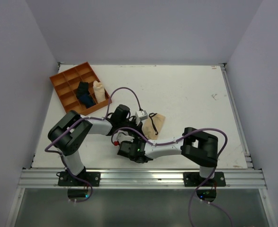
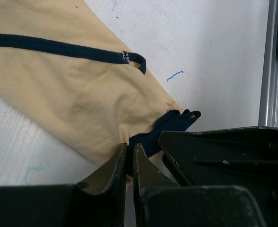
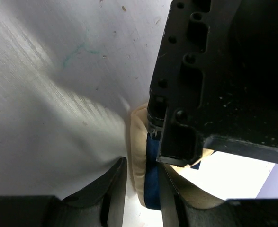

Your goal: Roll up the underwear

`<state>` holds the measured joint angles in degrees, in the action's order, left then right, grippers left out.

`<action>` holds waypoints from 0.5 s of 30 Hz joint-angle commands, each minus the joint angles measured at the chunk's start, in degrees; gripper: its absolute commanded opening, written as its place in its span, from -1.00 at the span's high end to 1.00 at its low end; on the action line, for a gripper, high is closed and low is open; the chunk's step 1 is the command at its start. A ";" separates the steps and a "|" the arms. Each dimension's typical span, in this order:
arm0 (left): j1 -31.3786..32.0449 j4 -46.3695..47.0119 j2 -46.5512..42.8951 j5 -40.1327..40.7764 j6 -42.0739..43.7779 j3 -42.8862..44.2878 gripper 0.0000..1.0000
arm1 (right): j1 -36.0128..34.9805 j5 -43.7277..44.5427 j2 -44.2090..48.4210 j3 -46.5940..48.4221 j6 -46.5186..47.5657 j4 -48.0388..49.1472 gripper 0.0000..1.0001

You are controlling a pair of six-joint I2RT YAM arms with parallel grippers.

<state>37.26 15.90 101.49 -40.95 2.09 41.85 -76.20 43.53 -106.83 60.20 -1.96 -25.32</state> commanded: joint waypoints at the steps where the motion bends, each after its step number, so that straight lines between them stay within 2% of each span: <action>1: 0.36 -6.23 3.80 5.70 1.34 -0.36 0.78 | 0.35 -1.16 0.04 1.85 -1.74 -2.63 0.25; 8: 0.80 -7.02 4.77 6.49 1.34 0.25 0.78 | 2.81 -4.59 1.44 1.32 -1.30 -3.42 0.19; 15: 1.33 -7.38 5.03 7.20 1.43 0.61 0.79 | 4.66 -7.31 1.70 0.26 -0.51 -4.47 0.28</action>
<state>37.80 15.57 103.24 -41.10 1.91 43.90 -73.21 40.58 -106.52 60.90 -1.74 -27.86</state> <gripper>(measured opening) 0.109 0.370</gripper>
